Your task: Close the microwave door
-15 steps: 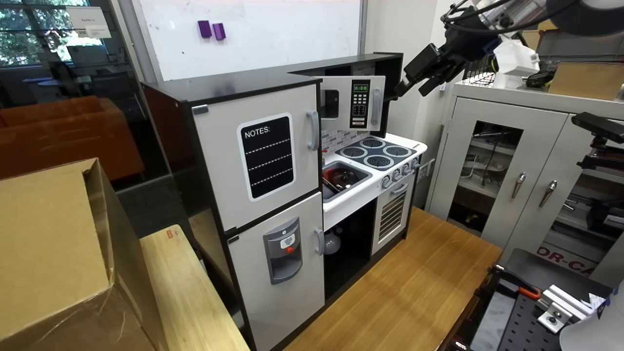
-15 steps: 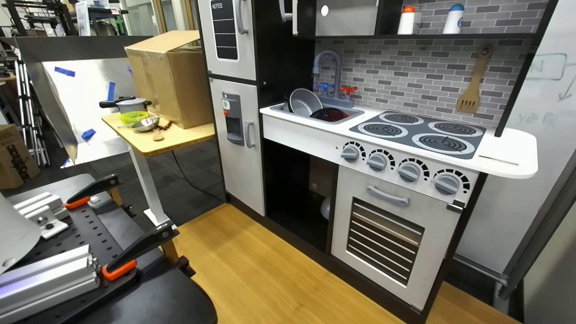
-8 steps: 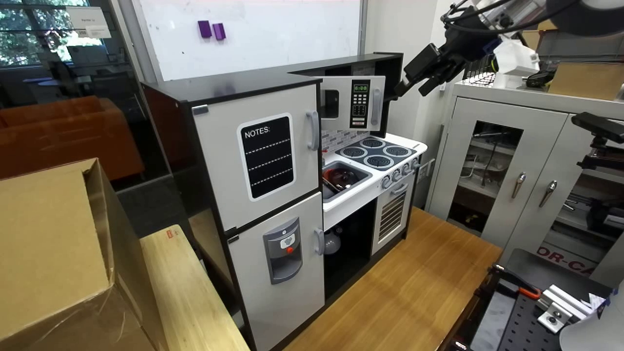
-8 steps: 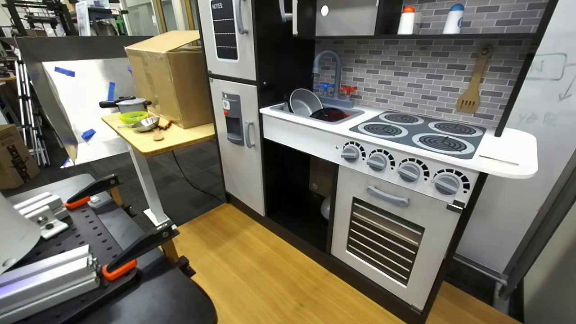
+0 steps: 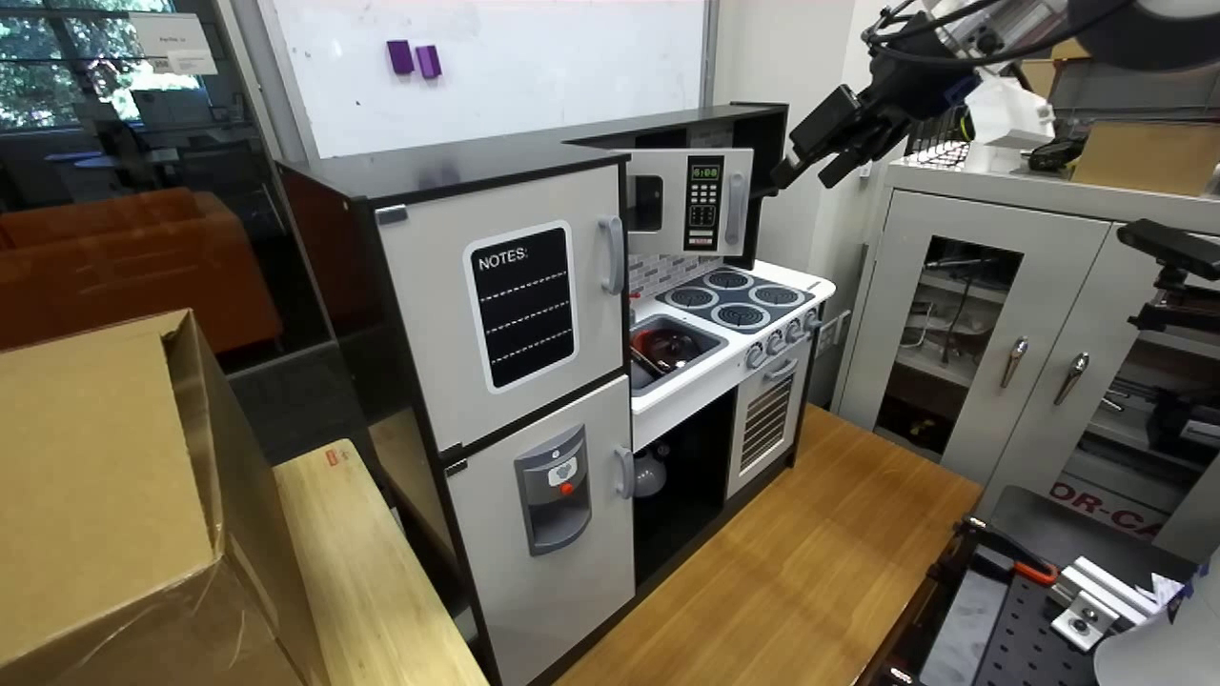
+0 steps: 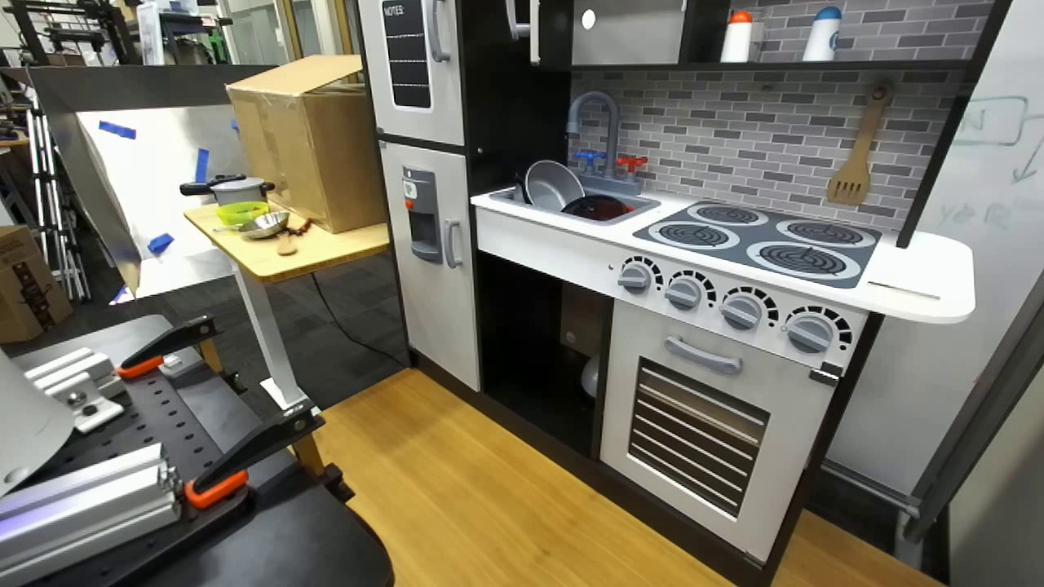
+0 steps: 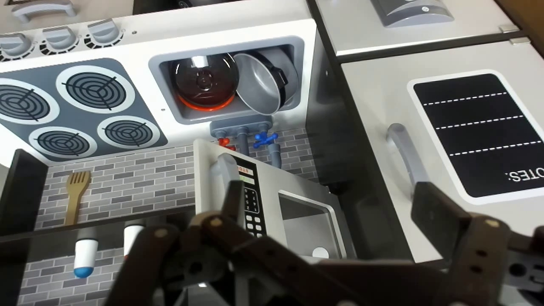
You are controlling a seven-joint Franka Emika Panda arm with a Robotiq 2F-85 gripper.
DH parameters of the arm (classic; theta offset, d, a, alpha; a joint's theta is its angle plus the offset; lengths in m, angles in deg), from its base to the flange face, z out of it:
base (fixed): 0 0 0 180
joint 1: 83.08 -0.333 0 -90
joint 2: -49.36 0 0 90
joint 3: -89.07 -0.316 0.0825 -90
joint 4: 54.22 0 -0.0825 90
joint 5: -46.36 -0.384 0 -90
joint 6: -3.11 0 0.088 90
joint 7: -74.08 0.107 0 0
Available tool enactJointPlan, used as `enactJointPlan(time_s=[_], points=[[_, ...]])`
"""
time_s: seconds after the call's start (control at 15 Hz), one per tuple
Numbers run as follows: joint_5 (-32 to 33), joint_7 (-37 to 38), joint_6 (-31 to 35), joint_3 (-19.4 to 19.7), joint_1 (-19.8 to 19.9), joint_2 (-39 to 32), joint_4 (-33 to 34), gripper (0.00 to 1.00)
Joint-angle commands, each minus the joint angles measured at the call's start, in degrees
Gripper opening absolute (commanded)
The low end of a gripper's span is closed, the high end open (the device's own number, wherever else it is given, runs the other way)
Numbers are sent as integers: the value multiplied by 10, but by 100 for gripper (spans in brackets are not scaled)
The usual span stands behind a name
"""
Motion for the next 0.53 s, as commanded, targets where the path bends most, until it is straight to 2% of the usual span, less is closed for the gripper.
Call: enactJointPlan(time_s=[0.0,0.27,0.47], points=[[-13,-25,32,10,-10,-11,-3,100],[-11,-80,139,37,-40,-43,-19,100],[-12,-108,182,69,-70,-77,-16,100]])
